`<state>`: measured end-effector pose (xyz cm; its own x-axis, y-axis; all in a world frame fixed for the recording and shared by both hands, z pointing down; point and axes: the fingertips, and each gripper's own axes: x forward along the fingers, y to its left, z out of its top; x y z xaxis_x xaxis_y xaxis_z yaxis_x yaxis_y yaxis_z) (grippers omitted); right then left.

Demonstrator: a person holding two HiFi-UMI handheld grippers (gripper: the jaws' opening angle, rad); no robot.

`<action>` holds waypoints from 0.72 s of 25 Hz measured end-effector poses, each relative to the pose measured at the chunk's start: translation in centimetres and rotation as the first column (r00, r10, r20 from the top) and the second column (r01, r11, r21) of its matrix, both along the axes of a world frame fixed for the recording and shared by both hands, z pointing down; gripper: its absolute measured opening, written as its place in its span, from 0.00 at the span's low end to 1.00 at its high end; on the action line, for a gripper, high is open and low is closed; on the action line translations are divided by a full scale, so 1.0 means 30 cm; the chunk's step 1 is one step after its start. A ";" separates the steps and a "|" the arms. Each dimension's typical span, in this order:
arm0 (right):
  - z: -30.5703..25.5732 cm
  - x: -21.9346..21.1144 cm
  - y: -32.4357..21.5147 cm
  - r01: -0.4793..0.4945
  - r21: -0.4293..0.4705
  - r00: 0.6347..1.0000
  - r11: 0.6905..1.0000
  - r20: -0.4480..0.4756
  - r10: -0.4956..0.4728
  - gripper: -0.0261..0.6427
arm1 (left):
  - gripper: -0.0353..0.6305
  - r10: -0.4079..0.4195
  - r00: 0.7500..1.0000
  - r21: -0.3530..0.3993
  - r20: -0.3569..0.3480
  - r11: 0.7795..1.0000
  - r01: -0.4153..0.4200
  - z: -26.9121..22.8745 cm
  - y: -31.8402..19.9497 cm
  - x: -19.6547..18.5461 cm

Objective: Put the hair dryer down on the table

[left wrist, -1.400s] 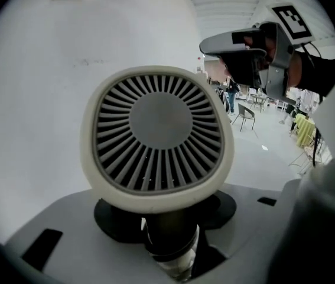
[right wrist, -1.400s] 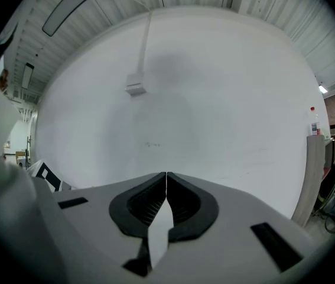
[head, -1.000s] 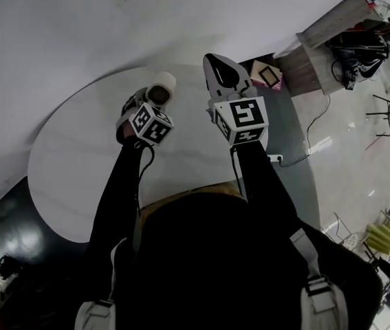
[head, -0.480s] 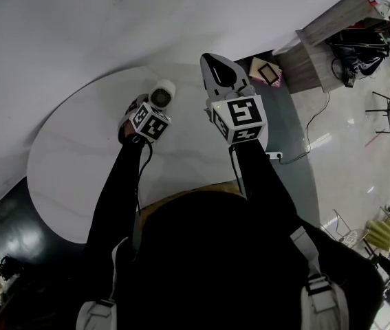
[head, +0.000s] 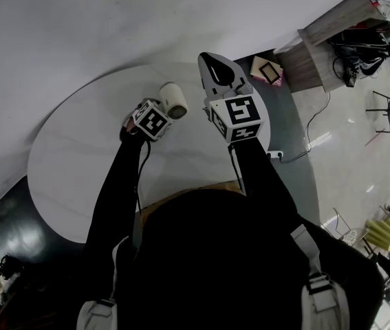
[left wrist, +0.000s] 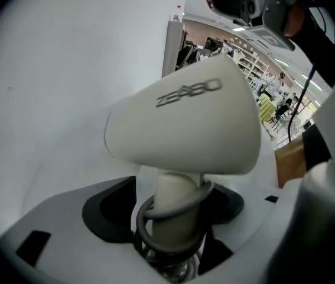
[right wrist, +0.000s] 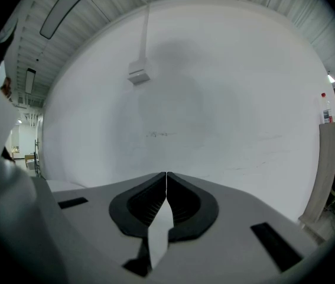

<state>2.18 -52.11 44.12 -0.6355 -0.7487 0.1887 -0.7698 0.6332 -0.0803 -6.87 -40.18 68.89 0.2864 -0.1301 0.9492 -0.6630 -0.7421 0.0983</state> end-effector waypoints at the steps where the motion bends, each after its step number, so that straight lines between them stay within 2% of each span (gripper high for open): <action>1: 0.001 -0.005 -0.001 0.002 0.000 1.000 1.000 -0.001 -0.002 0.08 | 0.53 0.014 1.000 -0.011 0.001 1.000 -0.014 0.009 0.013 0.005; 2: 0.001 -0.009 0.000 0.004 0.000 1.000 1.000 -0.001 -0.004 0.08 | 0.56 0.026 1.000 -0.010 0.006 1.000 -0.026 0.016 0.021 0.008; 9: 0.002 -0.031 0.013 0.021 -0.004 1.000 1.000 -0.009 -0.021 0.08 | 0.57 0.024 1.000 0.016 0.014 1.000 -0.024 0.015 0.030 0.020; 18: -0.006 -0.044 0.026 0.043 0.002 0.999 0.999 -0.006 -0.043 0.08 | 0.58 -0.013 1.000 0.035 0.028 0.999 0.012 0.019 0.032 0.013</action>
<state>0.86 -51.33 43.94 -0.6662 -0.7209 0.1911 -0.7421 0.6661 -0.0744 -6.47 -39.23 69.45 0.2576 -0.1665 0.9518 -0.6744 -0.7364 0.0537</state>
